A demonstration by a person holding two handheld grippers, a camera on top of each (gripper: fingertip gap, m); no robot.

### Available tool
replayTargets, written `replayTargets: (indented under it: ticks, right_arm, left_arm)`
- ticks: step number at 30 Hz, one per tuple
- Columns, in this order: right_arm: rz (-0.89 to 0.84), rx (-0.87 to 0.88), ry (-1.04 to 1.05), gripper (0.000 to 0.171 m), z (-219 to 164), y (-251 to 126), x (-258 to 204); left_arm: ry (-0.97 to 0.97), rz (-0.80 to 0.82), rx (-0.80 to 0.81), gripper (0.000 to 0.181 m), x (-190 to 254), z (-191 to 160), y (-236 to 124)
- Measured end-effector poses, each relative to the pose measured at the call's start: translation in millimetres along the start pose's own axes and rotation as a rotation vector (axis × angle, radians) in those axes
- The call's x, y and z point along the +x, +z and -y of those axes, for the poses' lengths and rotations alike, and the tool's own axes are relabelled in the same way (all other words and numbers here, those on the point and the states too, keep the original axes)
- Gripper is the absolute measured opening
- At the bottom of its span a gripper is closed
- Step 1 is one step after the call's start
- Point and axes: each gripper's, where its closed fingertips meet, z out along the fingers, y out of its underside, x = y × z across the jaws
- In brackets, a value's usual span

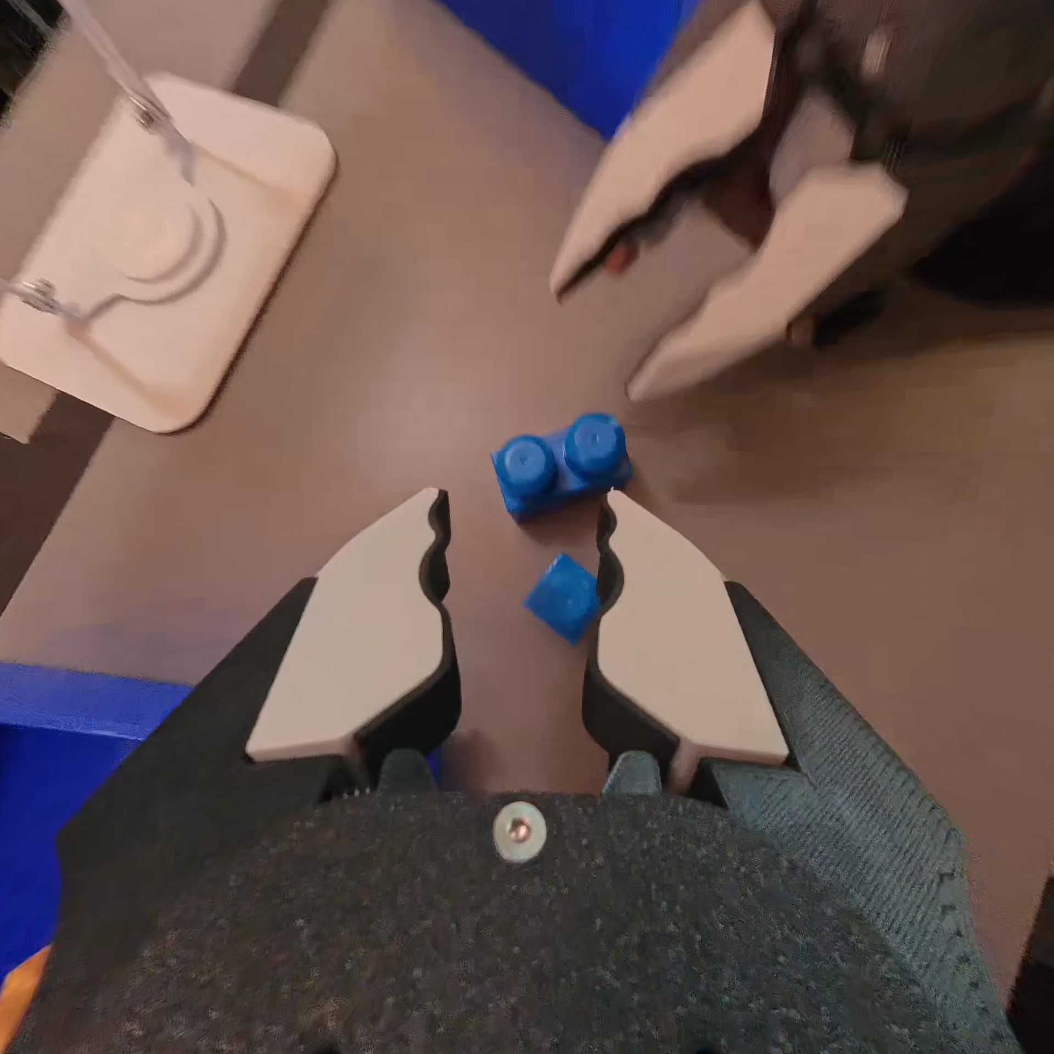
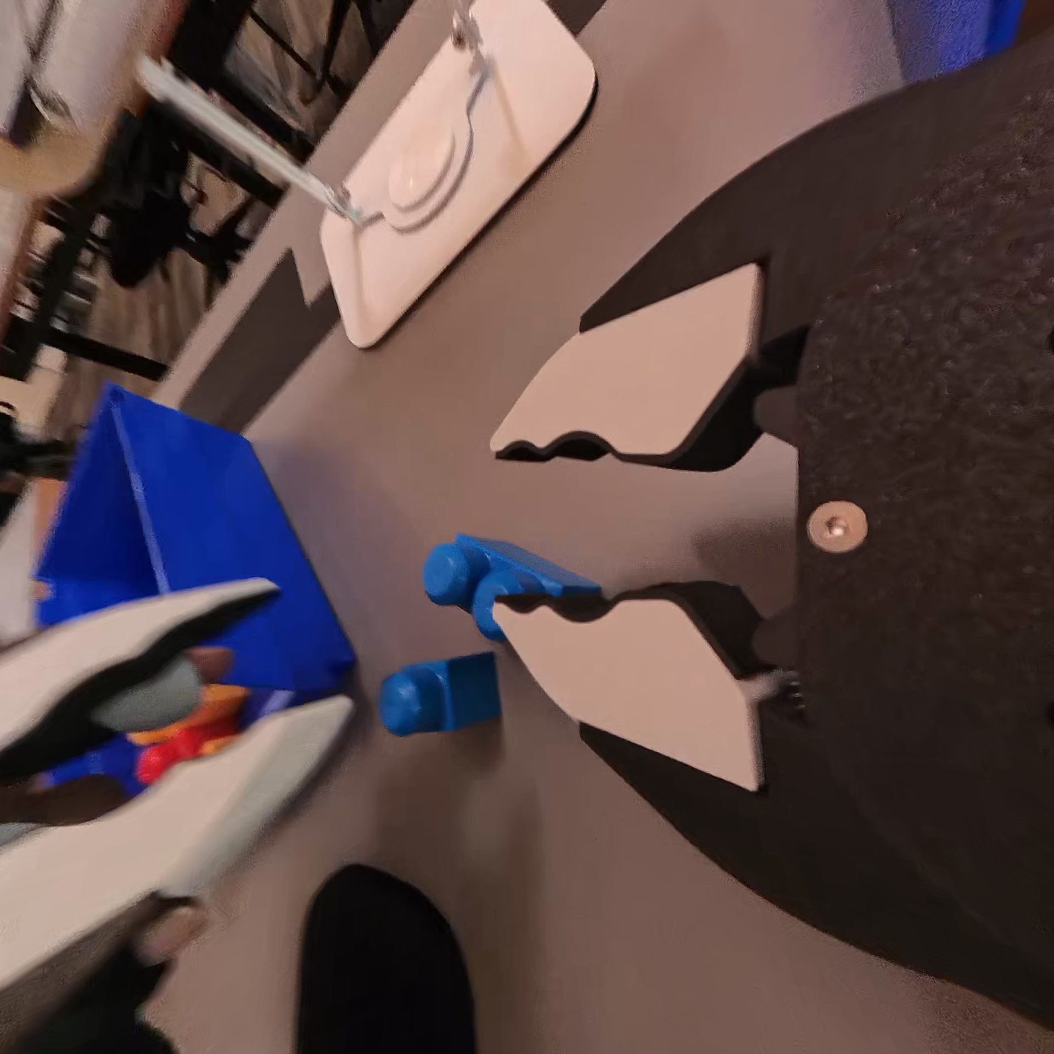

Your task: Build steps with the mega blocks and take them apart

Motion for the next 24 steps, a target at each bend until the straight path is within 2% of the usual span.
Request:
replayTargets:
  ticks: [4, 7, 9, 13, 20, 22, 23, 24]
  right_arm:
    - [0.008, -0.117, -0.078, 0.057, -16, 13, -19]
    - [0.016, -0.159, -0.045, 0.062, -22, 21, -27]
    - [0.018, -0.186, -0.022, 0.065, -26, 26, -30]
    - [-0.001, -0.235, -0.022, 0.067, -35, 36, -32]
    - [0.006, -0.313, -0.024, 0.063, -54, 43, -32]
    - [-0.011, -0.309, -0.047, 0.054, -53, 44, -30]
    - [-0.018, -0.302, -0.057, 0.039, -52, 44, -29]
    - [-0.01, -0.299, -0.06, 0.038, -51, 43, -28]
  left_arm:
    - [-0.107, 0.075, 0.276, 0.049, -14, 21, -10]
    - [-0.158, 0.147, 0.48, 0.047, -27, 34, -19]
    - [-0.182, 0.197, 0.558, 0.045, -36, 37, -24]
    - [-0.188, 0.213, 0.599, 0.045, -39, 34, -22]
    - [-0.113, 0.206, 0.552, 0.046, -30, 26, -9]
    - [-0.11, 0.199, 0.553, 0.046, -28, 26, -8]
    - [-0.107, 0.192, 0.554, 0.046, -27, 27, -7]
    - [-0.105, 0.19, 0.556, 0.046, -26, 27, -7]
